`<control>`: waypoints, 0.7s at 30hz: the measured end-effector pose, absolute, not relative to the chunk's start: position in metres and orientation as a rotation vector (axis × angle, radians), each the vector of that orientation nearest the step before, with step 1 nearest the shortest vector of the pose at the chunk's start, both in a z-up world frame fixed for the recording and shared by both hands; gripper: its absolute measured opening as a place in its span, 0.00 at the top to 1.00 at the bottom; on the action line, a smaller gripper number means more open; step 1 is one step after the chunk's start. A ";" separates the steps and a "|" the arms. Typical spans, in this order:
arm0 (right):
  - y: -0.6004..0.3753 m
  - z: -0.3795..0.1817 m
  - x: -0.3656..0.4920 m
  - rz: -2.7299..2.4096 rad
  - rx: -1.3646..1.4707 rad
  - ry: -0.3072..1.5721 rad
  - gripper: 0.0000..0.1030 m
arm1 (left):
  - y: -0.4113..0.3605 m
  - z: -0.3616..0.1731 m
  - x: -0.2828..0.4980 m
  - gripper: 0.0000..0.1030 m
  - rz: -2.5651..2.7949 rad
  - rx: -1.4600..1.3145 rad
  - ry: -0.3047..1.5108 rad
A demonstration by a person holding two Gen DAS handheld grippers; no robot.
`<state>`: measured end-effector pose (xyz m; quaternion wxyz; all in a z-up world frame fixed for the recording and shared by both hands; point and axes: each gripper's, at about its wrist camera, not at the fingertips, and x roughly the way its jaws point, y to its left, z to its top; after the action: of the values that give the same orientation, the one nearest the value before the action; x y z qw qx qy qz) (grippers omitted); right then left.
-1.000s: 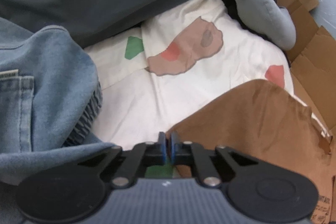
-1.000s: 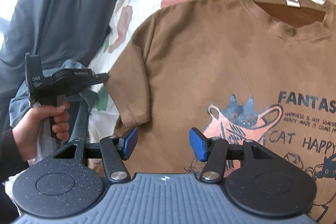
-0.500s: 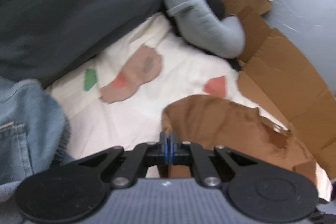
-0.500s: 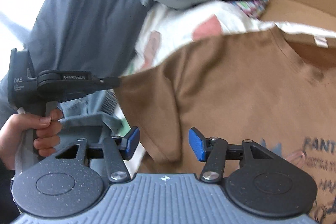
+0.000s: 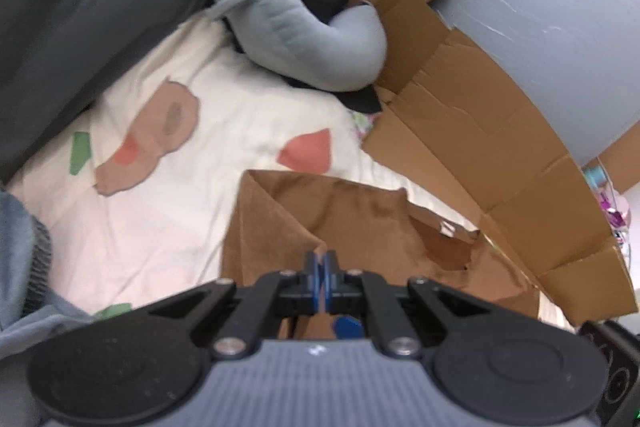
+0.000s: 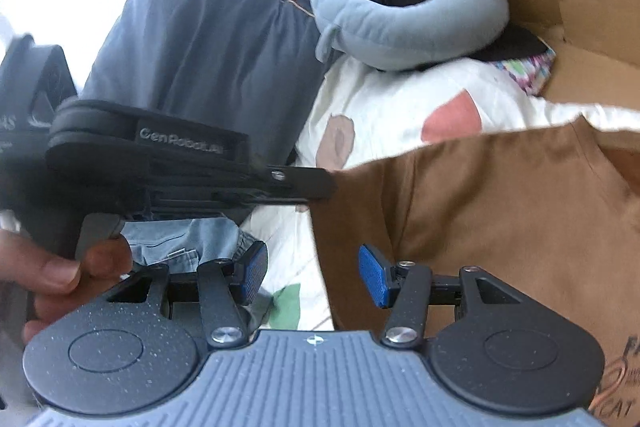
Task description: Fold clothes
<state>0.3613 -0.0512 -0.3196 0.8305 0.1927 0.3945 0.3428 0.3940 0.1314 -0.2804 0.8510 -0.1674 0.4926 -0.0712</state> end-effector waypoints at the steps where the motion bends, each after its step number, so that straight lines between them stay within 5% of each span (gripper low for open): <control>1: -0.051 -0.320 0.363 0.722 0.411 0.831 0.46 | 0.128 -0.280 0.395 0.98 -0.158 -0.352 1.040; 6: -0.052 -0.324 0.371 0.688 0.415 0.815 0.60 | 0.115 -0.281 0.397 0.98 -0.183 -0.363 1.055; 8: -0.052 -0.327 0.373 0.668 0.411 0.818 0.73 | 0.113 -0.281 0.398 0.98 -0.193 -0.370 1.057; 10: -0.053 -0.330 0.375 0.656 0.407 0.821 0.99 | 0.112 -0.281 0.399 0.98 -0.219 -0.372 1.057; 16: -0.061 -0.337 0.375 0.631 0.426 0.825 0.99 | 0.110 -0.282 0.410 0.88 -0.255 -0.334 1.057; 21: -0.070 -0.345 0.375 0.613 0.435 0.833 0.99 | 0.116 -0.288 0.434 0.63 -0.204 -0.235 1.055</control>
<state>0.3749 -0.0702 -0.3446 0.8468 0.2064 0.3948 0.2905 0.4342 0.1157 -0.2876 0.8525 -0.1116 0.5013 -0.0970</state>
